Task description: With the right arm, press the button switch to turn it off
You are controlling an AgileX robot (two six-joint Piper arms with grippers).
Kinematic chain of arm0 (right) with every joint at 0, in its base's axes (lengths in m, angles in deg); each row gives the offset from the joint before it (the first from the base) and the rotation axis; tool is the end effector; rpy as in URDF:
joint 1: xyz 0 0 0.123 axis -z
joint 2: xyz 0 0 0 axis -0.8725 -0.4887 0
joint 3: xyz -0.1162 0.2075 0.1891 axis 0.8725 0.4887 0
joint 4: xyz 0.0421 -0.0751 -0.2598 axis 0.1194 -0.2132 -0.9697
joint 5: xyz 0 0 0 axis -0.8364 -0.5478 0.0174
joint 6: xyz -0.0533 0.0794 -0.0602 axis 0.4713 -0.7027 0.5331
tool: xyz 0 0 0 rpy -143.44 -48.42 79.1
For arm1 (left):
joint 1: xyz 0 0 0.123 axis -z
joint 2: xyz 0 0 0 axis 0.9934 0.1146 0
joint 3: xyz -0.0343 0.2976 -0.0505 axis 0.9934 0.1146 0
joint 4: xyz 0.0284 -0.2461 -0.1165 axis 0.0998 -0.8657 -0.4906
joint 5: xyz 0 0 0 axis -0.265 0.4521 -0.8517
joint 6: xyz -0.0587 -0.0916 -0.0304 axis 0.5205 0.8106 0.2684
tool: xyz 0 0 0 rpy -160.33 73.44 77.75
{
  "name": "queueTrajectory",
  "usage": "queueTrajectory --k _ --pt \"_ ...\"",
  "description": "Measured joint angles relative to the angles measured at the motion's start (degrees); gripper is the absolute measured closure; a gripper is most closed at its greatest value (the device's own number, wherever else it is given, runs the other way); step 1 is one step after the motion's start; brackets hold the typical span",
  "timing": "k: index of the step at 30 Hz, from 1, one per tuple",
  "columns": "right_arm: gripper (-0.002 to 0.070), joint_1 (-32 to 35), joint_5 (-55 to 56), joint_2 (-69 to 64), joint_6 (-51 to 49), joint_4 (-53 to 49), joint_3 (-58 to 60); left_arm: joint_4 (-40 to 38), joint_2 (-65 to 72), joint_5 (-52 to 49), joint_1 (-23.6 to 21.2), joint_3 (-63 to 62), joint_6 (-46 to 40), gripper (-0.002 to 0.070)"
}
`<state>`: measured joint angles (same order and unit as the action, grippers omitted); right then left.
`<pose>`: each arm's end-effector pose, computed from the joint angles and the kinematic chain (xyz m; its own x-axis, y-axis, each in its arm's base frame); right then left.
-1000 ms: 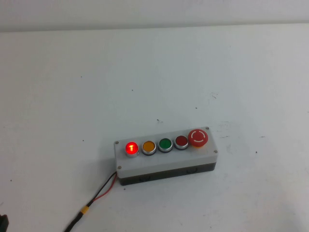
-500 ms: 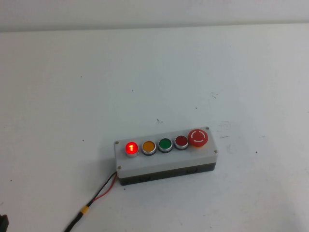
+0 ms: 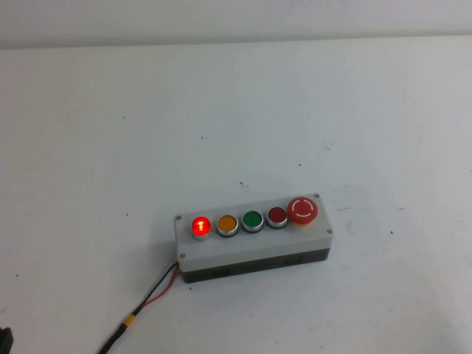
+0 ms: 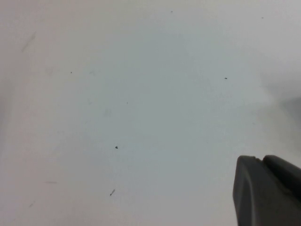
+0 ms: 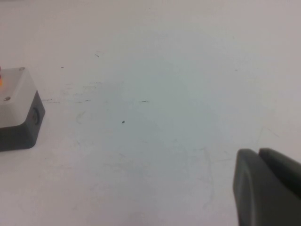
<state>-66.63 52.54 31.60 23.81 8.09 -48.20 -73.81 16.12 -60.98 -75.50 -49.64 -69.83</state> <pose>0.0775 0.0106 0.1682 -0.2762 0.0877 -0.9571 -0.0934 0.9887 0.1176 0.0760 -0.0075 0.1620 -0.2964 0.1407 -0.9446 0.1428 0.9845 0.1018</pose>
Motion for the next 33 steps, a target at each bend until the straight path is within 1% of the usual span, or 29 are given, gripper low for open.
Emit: queueTrajectory --k 3,6,9,13,14,16,18,20,24,30,33 --pt "0.0692 0.00 0.00 0.00 0.00 1.15 0.00 0.00 0.00 0.00 0.00 0.00 0.00 0.0677" --pt "0.0692 0.00 0.28 0.00 0.00 5.19 0.00 0.00 0.00 0.00 0.00 0.00 0.00 0.0677" --pt "0.0692 0.00 2.52 0.00 0.00 14.53 0.00 0.00 0.00 0.00 0.00 0.00 0.00 0.0677" --pt "0.0692 0.00 9.71 0.00 0.00 33.18 0.00 0.00 0.00 0.00 0.00 0.00 0.00 0.0677" --pt "0.0692 0.00 11.56 0.00 0.00 36.40 0.00 0.00 0.00 0.00 0.00 0.00 0.00 0.0677" --pt "0.0692 0.00 15.01 0.00 0.00 41.04 0.00 0.00 0.00 0.00 0.00 0.00 0.00 0.0677" --pt "0.0692 0.00 16.03 0.00 0.00 43.19 0.00 0.00 0.00 0.00 0.00 0.00 0.00 0.0677" --pt "0.0692 0.00 12.77 0.00 0.85 43.92 -0.41 0.00 0.00 0.00 0.00 0.00 0.00 0.0677" --pt "0.0692 0.00 -3.16 -3.28 2.26 41.65 -8.34 0.00 0.00 0.00 0.00 0.00 0.00 0.0677" --pt "0.0692 0.00 -29.18 -25.25 2.86 28.82 -26.47 0.00 0.00 0.00 0.00 0.00 0.00 0.0677" --pt "0.0692 0.00 -37.72 -36.50 3.91 22.93 -34.31 0.00 0.00 0.00 0.00 0.00 0.00 0.0677"
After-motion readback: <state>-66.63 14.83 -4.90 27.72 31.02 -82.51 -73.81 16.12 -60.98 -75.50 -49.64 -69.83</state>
